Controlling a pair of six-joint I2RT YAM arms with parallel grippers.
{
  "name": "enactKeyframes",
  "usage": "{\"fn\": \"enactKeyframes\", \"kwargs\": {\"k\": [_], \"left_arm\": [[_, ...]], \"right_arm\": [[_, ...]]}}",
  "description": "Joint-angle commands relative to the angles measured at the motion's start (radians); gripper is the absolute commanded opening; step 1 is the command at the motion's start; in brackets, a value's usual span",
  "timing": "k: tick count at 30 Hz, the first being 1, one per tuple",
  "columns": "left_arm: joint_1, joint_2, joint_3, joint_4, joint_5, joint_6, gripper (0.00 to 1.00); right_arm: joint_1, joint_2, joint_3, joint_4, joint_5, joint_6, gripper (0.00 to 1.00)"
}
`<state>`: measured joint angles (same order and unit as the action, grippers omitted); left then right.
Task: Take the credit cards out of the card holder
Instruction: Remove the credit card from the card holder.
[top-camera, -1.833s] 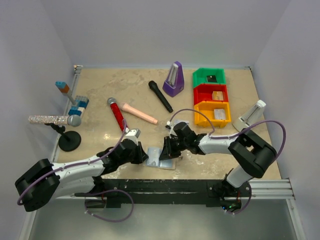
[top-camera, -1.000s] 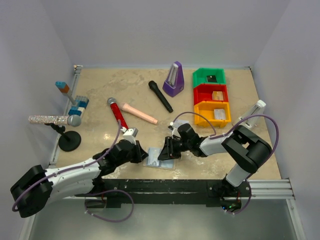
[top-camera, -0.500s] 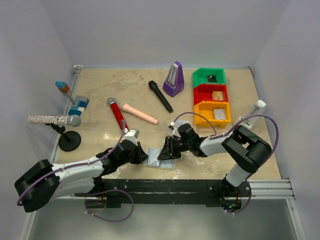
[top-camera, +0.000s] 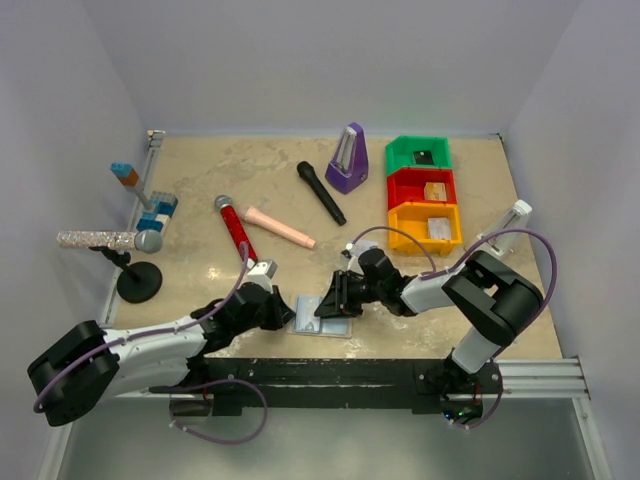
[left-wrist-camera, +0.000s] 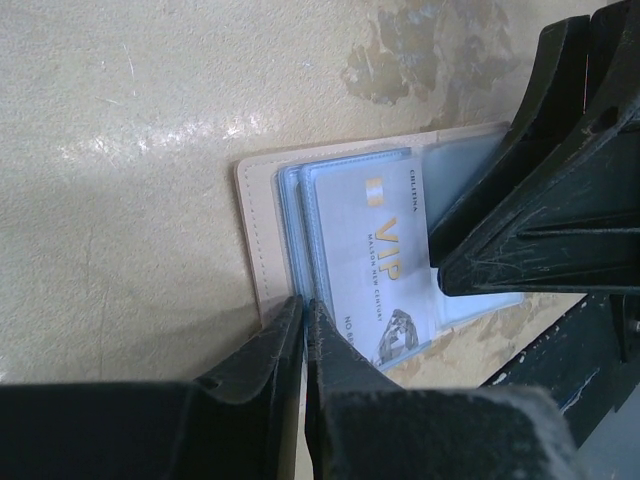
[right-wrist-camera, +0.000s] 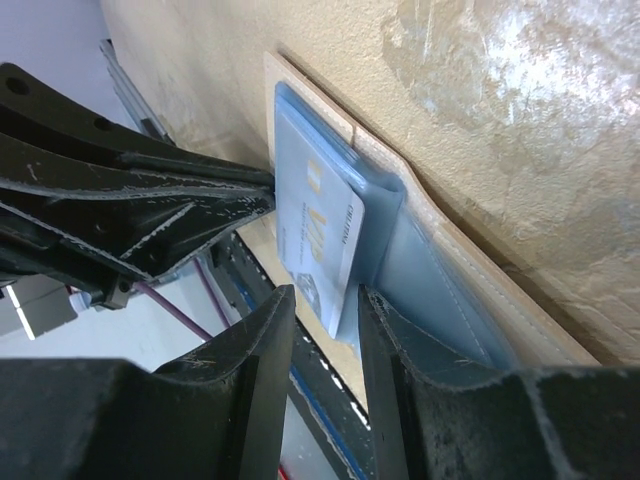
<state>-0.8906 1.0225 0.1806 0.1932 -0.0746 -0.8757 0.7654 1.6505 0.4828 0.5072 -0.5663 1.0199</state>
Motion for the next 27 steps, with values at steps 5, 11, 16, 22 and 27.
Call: {"fn": "enactKeyframes", "kwargs": {"k": [5,11,16,22,27], "left_arm": [[-0.004,-0.038,-0.030,0.005,-0.004,-0.011,0.10],[-0.004,-0.076,-0.029,-0.027,-0.014,-0.005,0.10],[-0.004,-0.105,-0.007,-0.072,-0.019,0.014,0.13],[-0.004,-0.148,-0.003,-0.087,-0.030,0.024,0.16],[-0.004,-0.122,0.014,-0.052,-0.024,0.035,0.16]], "right_arm": [[-0.006,0.000,-0.003,0.073,0.008,0.045,0.37],[-0.006,0.000,0.007,0.056,0.006,0.036,0.37],[-0.008,0.029,0.013,0.074,-0.014,0.042,0.38],[-0.006,0.061,0.020,0.097,-0.024,0.048,0.38],[-0.006,0.075,0.022,0.117,-0.029,0.057,0.38]]}}
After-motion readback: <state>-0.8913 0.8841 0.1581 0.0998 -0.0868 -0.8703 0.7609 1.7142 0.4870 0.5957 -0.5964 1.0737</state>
